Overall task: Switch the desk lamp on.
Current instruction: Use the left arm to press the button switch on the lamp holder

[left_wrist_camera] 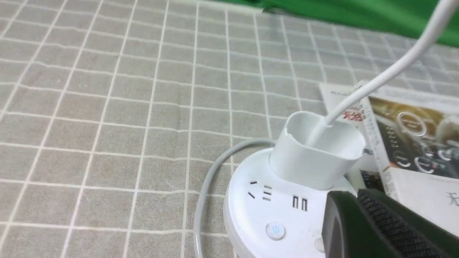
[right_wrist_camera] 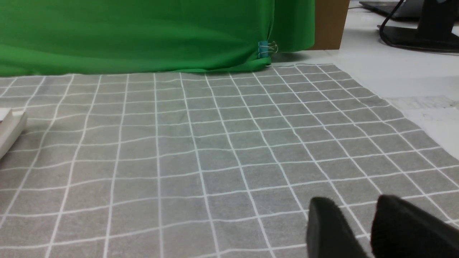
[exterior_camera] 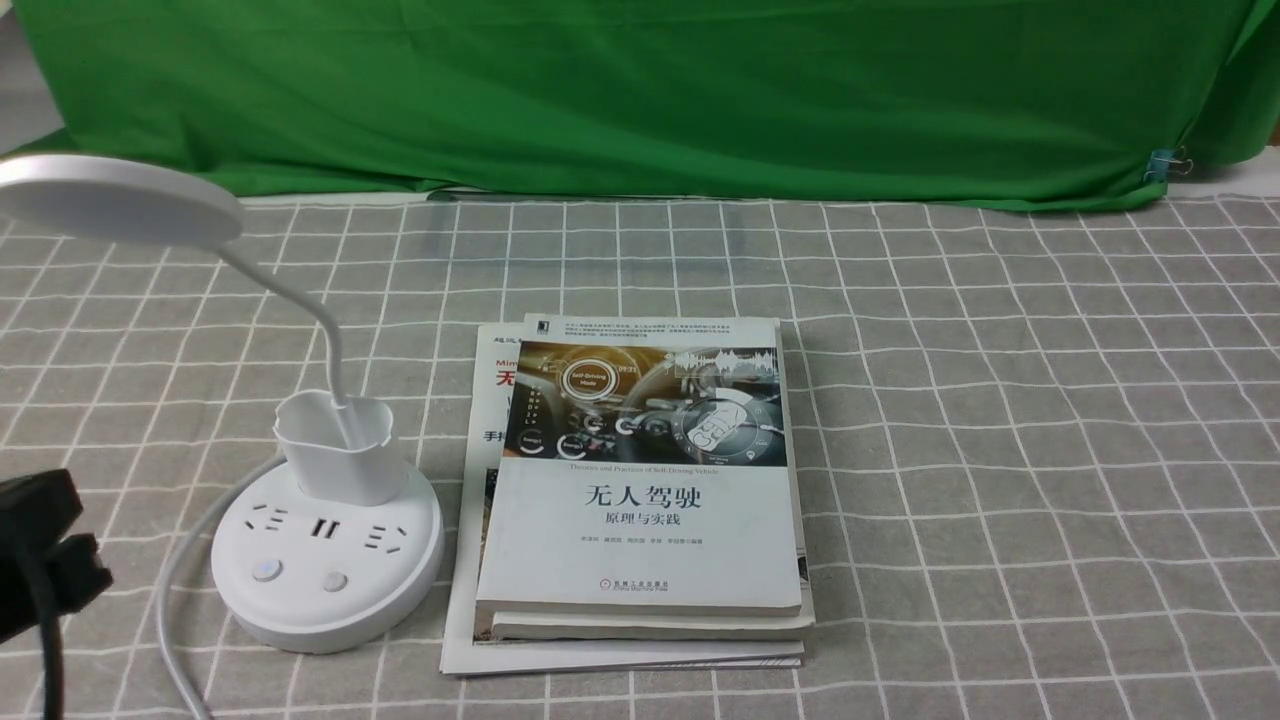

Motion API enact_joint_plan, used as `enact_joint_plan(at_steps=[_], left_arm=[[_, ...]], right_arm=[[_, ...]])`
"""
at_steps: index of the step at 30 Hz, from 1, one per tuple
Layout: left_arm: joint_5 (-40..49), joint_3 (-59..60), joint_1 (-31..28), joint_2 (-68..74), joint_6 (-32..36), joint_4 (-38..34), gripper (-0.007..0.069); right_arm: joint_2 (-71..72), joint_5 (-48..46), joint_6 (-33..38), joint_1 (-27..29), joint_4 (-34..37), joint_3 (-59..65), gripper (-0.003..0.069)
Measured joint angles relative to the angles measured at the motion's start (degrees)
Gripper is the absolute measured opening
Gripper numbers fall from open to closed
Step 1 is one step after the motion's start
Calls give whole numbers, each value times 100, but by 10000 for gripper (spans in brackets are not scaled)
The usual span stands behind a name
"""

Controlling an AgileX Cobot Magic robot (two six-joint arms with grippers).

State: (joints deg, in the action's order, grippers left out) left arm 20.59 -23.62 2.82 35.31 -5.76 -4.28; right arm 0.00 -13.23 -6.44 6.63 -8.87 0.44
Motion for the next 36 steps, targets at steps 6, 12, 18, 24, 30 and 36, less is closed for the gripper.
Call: enact_joint_plan(at_steps=[6,12,18,24,30,36], left_arm=[[-542,-98,0,1189,-24,-143,19],[223,-627,0,2543,468,-439,19],[839,-1345,296,3739,1901,-1433,19],[813,-1605,1324,4452,112,821,19],[559,-1655,1523,4701,-360,1222,19],[500,-1655,1535,4806,-394,1263,19]], right_arm=[[0,0,0,0,0,0,245],[0,0,0,0,0,0,245],[0,0,0,0,0,0,245],[0,0,0,0,0,0,245],[0,0,-2,0,0,0,245],[0,0,-2,0,0,0,245]])
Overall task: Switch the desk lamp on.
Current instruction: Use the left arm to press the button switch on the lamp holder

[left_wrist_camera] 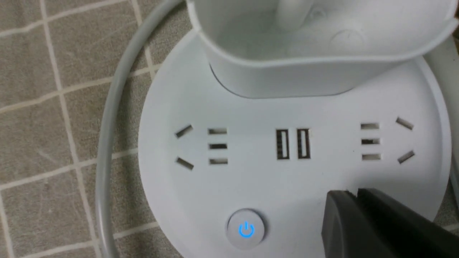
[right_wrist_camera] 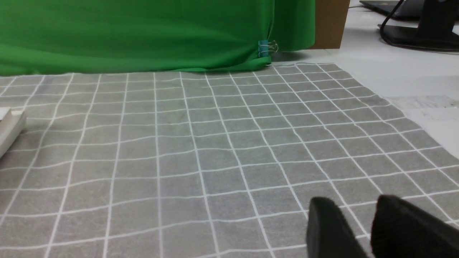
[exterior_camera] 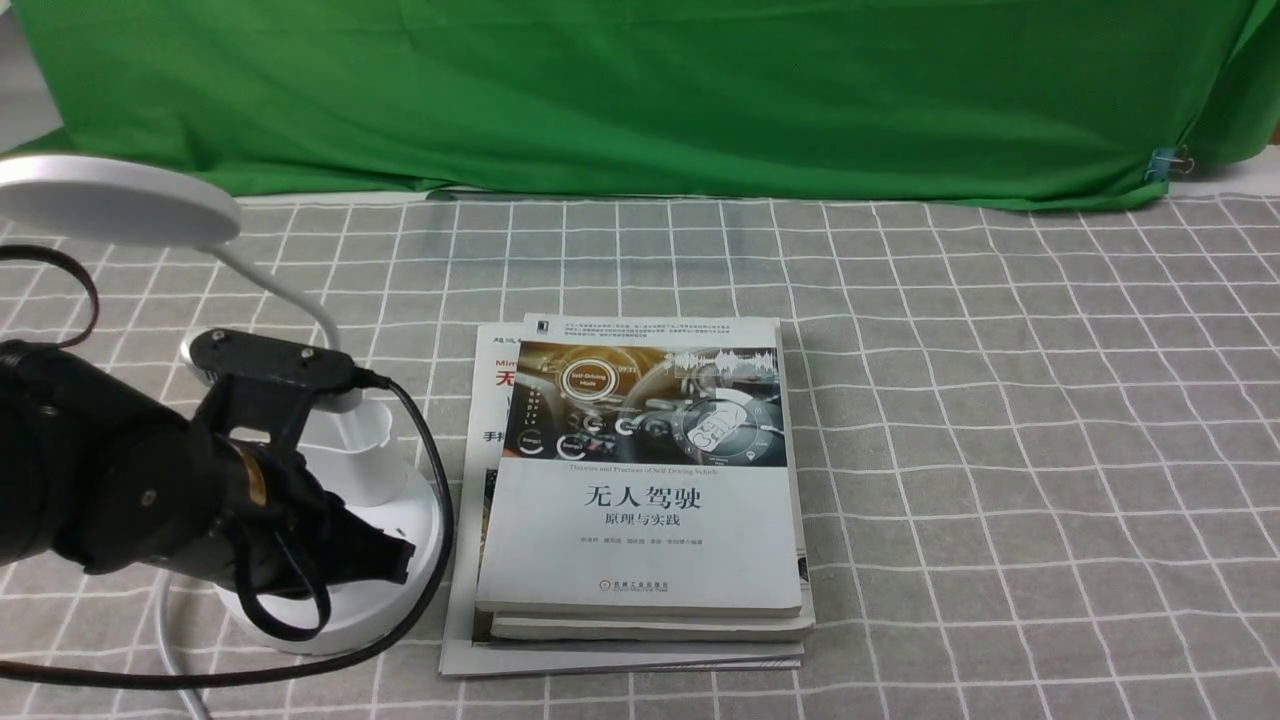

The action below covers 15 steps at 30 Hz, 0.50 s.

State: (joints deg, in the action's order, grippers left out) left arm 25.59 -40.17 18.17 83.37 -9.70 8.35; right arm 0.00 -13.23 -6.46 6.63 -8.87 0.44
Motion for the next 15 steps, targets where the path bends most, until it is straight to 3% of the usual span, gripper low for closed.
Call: enact_joint_plan(at_steps=[15], left_arm=[[-219,-20,6,343,0,-39,19]], right_arm=[[0,0,0,0,0,0,245]])
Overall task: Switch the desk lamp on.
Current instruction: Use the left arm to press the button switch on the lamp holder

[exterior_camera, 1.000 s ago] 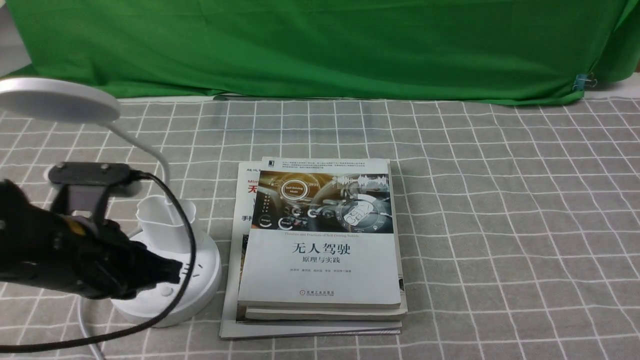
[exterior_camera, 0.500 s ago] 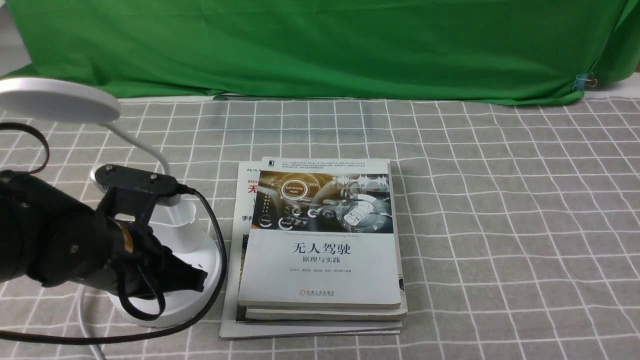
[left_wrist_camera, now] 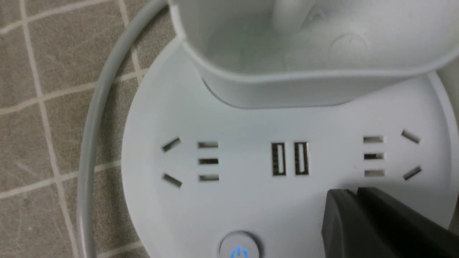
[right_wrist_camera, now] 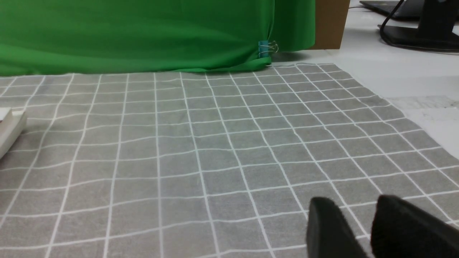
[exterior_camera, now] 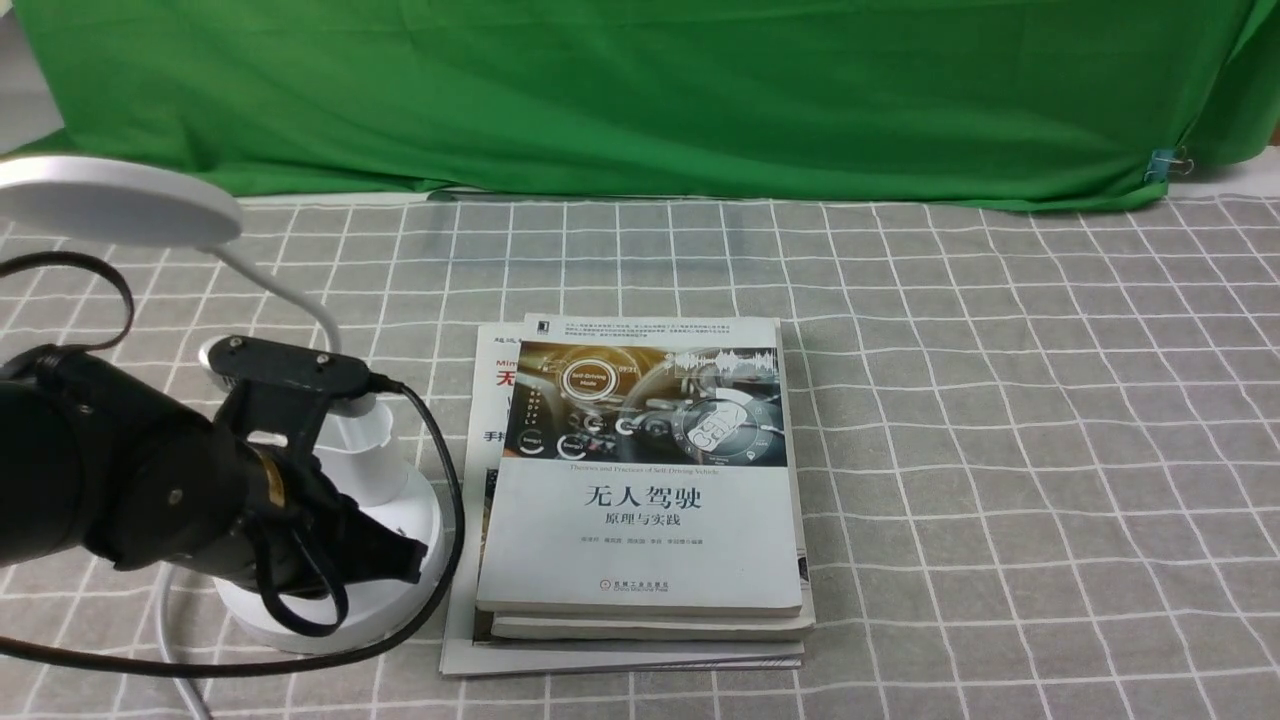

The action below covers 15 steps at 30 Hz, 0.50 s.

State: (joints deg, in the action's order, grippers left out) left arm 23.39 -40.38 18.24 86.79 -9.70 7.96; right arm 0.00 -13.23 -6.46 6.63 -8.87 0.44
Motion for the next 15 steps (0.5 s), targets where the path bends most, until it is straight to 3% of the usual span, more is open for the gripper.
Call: enact_joint_plan(at_steps=[15], left_arm=[[-233,25,0,-285,-48,170,19]], right_arm=[[0,0,4,0,0,0,245]])
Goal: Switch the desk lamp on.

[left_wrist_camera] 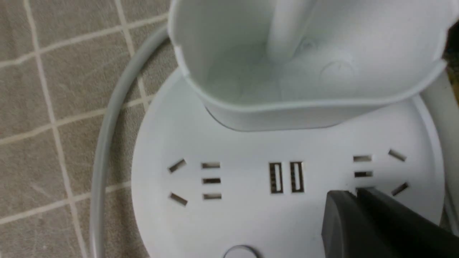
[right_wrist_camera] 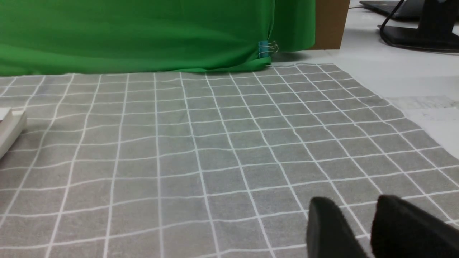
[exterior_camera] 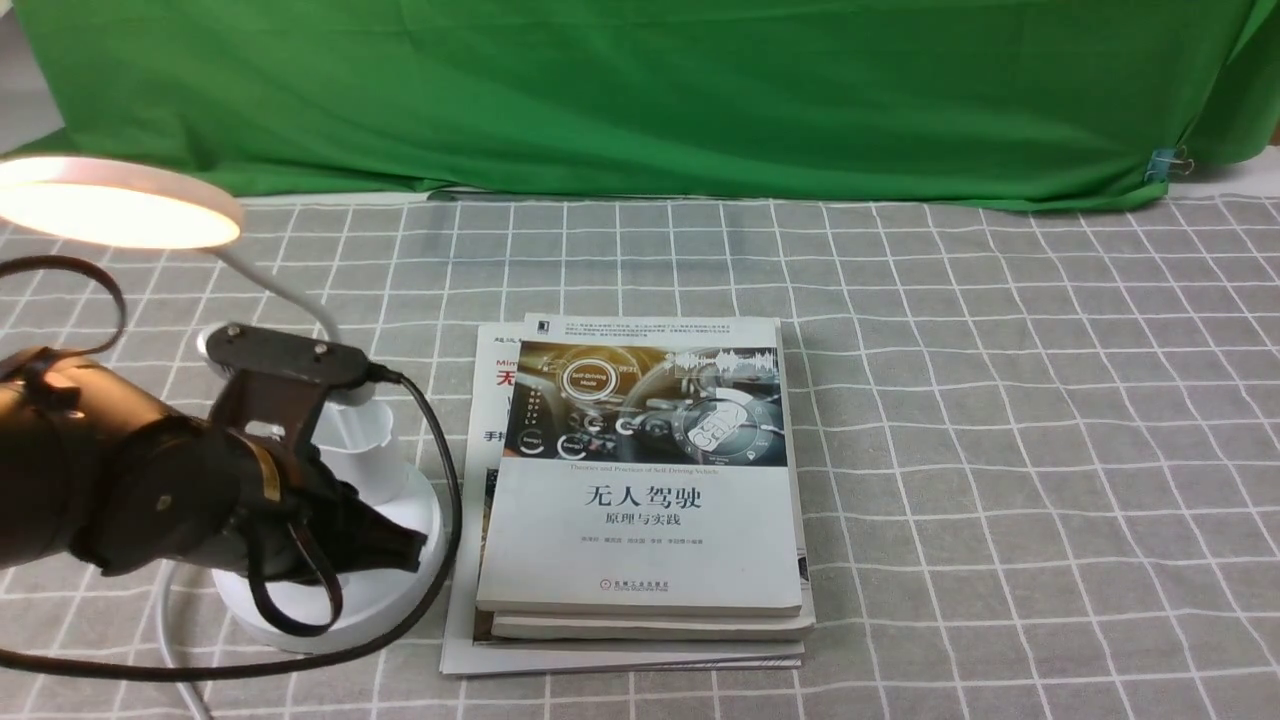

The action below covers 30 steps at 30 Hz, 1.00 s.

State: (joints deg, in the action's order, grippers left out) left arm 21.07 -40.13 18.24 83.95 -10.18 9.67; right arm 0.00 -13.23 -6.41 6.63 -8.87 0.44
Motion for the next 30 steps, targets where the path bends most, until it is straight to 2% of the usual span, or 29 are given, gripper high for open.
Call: enact_joint_plan(at_steps=[7,15,23,30], left_arm=[[5,286,0,-673,-6,-99,19],[-15,1503,0,-2552,-14,-1017,19],[-52,1777,0,-4923,-14,-1092,19],[-113,1777,0,-6076,3,-879,19]], right_arm=[[0,0,0,0,0,0,245],[0,0,-5,0,0,0,245],[0,0,-5,0,0,0,245],[0,0,-5,0,0,0,245]])
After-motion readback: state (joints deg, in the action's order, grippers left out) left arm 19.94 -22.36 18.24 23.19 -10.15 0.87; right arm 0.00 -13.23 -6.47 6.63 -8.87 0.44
